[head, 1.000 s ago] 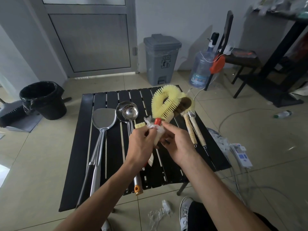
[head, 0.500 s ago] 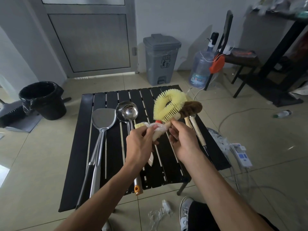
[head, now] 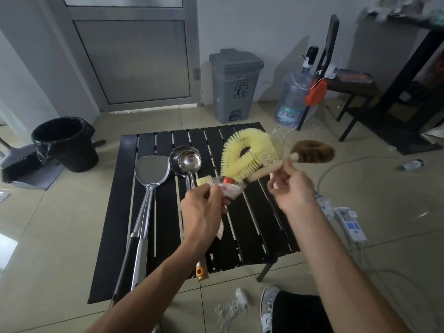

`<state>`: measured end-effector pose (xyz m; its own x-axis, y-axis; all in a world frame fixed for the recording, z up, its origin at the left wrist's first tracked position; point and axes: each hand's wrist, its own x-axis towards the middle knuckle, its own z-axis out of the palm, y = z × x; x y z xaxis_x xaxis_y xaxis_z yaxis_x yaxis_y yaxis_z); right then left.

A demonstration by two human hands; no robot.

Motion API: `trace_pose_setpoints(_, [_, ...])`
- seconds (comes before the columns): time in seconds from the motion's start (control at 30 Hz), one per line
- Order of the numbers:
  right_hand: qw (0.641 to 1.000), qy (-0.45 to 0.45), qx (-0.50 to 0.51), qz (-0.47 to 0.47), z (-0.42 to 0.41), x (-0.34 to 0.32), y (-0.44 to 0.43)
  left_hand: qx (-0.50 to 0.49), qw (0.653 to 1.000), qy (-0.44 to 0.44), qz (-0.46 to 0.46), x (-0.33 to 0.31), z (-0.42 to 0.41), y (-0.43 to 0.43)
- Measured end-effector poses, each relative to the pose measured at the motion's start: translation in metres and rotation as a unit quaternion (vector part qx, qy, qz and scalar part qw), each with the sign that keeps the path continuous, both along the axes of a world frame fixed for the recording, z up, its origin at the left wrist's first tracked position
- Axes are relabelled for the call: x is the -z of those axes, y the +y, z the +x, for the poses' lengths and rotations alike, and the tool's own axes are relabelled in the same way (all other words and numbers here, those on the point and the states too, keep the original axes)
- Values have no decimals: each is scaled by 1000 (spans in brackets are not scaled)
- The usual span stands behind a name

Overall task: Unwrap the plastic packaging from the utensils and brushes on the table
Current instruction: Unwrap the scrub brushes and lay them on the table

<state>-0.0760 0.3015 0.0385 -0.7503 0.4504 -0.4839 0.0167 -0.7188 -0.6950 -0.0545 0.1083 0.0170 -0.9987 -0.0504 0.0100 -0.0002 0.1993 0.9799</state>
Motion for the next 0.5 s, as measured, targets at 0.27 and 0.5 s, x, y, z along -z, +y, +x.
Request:
trace_pose_setpoints(0.27, [940, -42, -106, 321, 1, 15, 27, -15, 999, -32, 20, 3, -15, -22])
trace_pose_setpoints(0.5, [779, -144, -147, 593, -17, 49, -18, -48, 994, -69, 68, -2, -24, -15])
